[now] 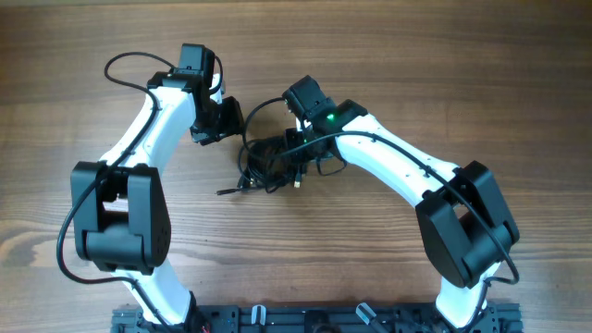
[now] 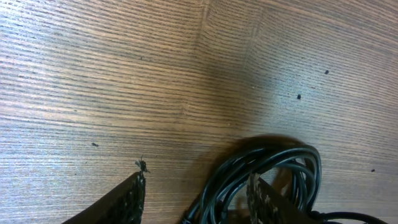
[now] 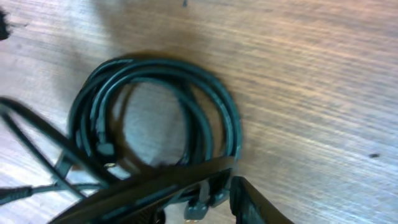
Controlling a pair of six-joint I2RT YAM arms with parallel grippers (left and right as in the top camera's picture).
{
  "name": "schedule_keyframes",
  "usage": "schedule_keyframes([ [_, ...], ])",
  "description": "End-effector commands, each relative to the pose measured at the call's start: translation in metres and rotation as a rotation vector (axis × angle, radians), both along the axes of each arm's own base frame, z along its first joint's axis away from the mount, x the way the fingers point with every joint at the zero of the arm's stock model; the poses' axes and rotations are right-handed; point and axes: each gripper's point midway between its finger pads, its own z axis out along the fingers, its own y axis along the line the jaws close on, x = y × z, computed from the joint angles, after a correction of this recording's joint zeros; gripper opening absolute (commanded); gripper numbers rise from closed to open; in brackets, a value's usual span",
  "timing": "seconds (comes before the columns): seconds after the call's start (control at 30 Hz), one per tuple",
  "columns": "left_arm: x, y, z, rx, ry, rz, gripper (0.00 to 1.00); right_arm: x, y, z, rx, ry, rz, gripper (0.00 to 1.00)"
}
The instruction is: Untangle cables
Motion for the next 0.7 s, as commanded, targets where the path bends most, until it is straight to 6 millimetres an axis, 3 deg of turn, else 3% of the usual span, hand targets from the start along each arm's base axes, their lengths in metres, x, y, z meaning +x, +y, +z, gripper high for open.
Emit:
schedule_keyframes([
  [0.0,-0.001,0.002,0.0,0.011,-0.006,-0.005,0.55,-0.008,0.016,0.009,0.091,0.053,0.029,0.41],
  [0.33,-0.001,0.002,0.0,0.011,-0.006,-0.006,0.55,-0.031,0.032,0.008,0.095,0.093,0.086,0.4],
  [0.67,-0.001,0.002,0.0,0.011,-0.006,-0.005,0.55,-0.016,0.02,-0.009,-0.009,-0.021,0.018,0.43],
])
